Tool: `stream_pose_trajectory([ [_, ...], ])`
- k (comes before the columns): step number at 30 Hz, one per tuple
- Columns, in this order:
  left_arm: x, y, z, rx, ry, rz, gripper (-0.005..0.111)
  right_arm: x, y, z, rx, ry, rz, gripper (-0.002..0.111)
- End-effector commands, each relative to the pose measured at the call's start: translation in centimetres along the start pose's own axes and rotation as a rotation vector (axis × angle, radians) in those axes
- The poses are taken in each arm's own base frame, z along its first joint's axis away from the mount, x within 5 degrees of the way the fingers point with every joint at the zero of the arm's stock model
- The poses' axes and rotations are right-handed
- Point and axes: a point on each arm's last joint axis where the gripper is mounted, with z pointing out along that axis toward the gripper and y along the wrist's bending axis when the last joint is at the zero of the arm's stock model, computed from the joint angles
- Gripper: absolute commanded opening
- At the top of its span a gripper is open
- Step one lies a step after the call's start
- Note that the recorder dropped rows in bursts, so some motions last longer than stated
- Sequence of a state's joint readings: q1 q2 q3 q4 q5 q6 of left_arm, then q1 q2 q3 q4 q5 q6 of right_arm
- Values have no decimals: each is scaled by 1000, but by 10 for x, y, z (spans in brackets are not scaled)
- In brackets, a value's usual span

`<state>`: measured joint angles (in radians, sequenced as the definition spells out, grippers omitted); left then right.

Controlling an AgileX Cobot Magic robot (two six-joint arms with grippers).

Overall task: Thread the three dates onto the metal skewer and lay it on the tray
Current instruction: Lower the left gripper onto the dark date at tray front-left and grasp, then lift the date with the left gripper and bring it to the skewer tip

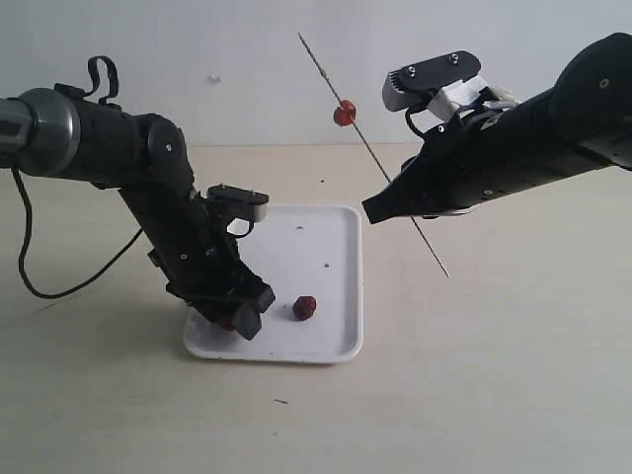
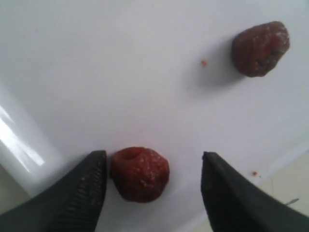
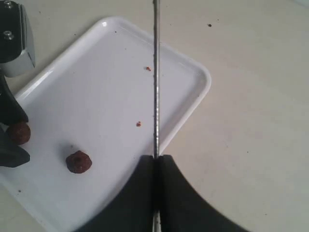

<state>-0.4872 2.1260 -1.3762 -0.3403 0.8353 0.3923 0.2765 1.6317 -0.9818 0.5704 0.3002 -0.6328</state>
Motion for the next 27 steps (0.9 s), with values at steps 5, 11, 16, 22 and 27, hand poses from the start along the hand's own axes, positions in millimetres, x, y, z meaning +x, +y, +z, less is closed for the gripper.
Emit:
stream_pose_trajectory([
  [5,0,0,3,-7,-6,-2,43,-1,-2,-3,8,-11,4,0],
  [11,0,0,3,-5,-5,-4,43,-1,-2,-3,4,-5,4,0],
  [16,0,-1,3,1,-5,-9,43,-1,-2,-3,4,-5,4,0],
  [22,0,-1,3,0,-7,-9,43,-1,-2,-3,4,-5,4,0],
  [27,1,-1,3,8,6,-19,43,-1,-1,-3,3,-5,6,0],
])
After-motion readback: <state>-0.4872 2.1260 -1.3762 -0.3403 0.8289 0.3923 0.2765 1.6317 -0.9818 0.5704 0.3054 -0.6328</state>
